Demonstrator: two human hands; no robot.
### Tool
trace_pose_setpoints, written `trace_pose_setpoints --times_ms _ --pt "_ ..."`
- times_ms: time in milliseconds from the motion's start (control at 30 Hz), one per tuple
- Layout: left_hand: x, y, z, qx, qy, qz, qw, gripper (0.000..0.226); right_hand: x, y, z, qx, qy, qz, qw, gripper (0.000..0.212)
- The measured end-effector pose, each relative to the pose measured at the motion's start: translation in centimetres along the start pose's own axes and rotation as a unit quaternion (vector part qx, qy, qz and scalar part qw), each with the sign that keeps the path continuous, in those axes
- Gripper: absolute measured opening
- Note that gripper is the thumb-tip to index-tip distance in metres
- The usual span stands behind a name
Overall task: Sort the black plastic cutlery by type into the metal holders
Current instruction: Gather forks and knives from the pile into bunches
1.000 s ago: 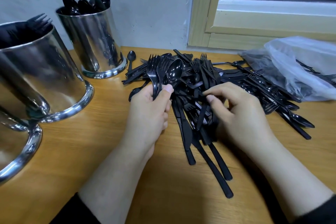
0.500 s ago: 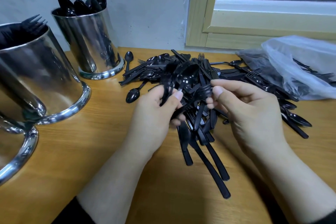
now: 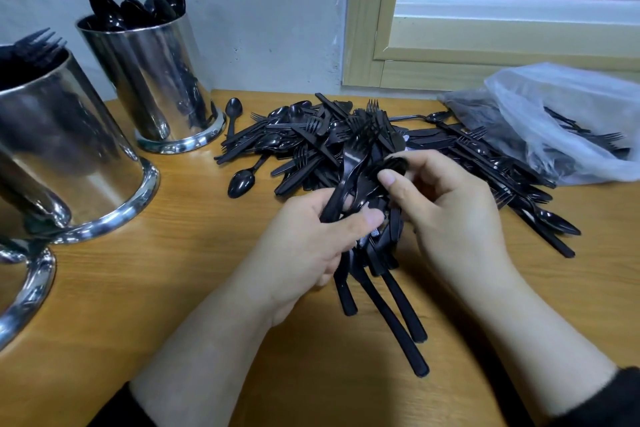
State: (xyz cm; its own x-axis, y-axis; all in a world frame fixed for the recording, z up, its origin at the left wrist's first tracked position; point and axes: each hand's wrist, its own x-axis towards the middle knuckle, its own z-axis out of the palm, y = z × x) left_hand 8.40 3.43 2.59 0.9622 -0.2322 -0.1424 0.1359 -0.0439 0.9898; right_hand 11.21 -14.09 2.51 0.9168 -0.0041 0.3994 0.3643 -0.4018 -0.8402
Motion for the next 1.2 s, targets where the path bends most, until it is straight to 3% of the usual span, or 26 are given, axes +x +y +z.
trace_pose_setpoints --times_ms 233,400,567,767,933,1067,1200 --pt "0.3 -0.1 -0.8 -0.05 0.102 0.028 0.993 0.025 0.4 0.7 0.0 -0.021 -0.003 0.026 0.999 0.015" --pt "0.9 -0.5 -1.5 -0.066 0.229 0.053 0.97 0.026 0.7 0.9 0.0 -0.205 -0.14 -0.054 0.967 0.029" --pt "0.9 -0.4 -1.4 -0.073 0.237 0.06 0.967 0.027 0.1 1.0 1.2 -0.296 -0.211 -0.067 0.929 0.042" --pt "1.0 -0.3 -1.4 -0.065 0.23 0.064 0.969 0.026 -0.1 1.0 1.6 -0.286 -0.176 -0.057 0.94 0.017" --pt "1.0 -0.3 -1.4 -0.057 0.233 0.07 0.968 0.027 0.2 0.7 1.1 -0.264 -0.104 -0.107 0.953 0.008" --pt "1.0 -0.3 -1.3 -0.017 0.257 0.101 0.961 0.026 0.2 -0.2 0.1 -0.113 -0.002 -0.069 0.991 0.009" --pt "1.3 -0.4 -1.4 0.042 0.286 0.142 0.947 0.025 -0.3 -1.0 -0.4 0.077 0.067 -0.026 0.994 0.016"
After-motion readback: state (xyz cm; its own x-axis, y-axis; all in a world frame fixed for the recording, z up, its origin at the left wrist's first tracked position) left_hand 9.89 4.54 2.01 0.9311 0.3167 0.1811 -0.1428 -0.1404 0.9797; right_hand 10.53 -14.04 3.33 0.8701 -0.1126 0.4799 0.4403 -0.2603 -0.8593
